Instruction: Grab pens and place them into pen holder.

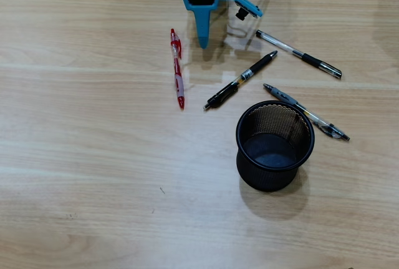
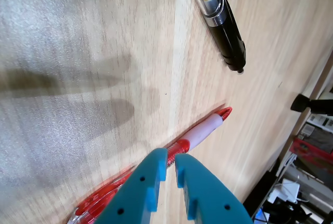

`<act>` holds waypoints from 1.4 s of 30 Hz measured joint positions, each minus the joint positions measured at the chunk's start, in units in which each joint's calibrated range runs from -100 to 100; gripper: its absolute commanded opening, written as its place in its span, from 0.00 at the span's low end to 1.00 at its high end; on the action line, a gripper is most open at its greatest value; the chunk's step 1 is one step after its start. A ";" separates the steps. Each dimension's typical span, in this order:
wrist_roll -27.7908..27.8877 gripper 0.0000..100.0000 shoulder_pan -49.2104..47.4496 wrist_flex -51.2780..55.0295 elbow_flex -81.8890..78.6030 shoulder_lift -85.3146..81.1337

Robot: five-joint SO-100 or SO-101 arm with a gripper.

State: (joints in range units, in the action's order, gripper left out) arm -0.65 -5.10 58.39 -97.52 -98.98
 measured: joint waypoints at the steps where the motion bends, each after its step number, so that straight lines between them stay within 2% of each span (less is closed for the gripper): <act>1: 0.00 0.03 0.00 0.00 0.00 0.00; 22: 0.00 0.03 0.48 0.26 1.33 0.00; 25: 0.00 0.02 1.72 0.69 6.92 0.42; 30: -0.26 0.02 2.76 0.78 21.12 10.37; 36: -6.29 0.02 4.38 2.59 37.36 25.23; 42: -18.73 0.02 7.43 18.04 51.11 36.53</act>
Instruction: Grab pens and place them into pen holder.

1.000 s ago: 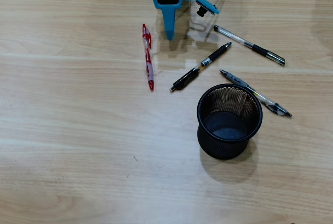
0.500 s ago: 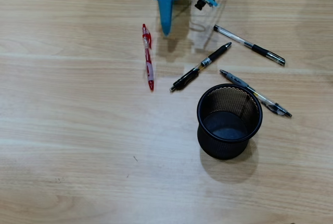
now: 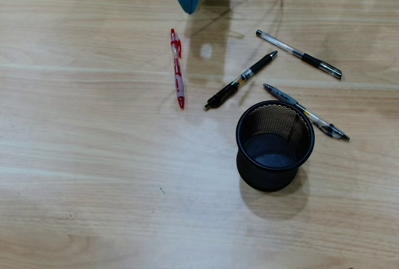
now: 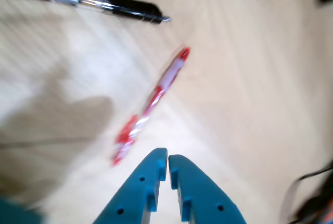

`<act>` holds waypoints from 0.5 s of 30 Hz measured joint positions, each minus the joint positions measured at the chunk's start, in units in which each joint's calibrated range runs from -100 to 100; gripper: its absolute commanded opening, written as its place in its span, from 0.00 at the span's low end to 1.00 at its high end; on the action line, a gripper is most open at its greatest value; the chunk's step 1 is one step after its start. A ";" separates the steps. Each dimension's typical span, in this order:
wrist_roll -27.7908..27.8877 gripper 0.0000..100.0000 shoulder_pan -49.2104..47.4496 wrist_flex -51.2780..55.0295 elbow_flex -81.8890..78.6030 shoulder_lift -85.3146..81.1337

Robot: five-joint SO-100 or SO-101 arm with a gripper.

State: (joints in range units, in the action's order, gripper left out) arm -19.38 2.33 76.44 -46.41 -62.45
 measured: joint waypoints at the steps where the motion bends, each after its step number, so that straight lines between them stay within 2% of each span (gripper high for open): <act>1: -2.65 0.02 0.48 3.28 2.93 2.04; 6: -14.98 0.02 2.29 15.36 20.23 13.42; 8: -18.21 0.02 3.14 19.42 26.35 18.35; 15: -20.55 0.02 3.24 22.01 35.23 29.99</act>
State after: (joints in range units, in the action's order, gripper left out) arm -39.92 5.57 98.45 -11.18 -32.46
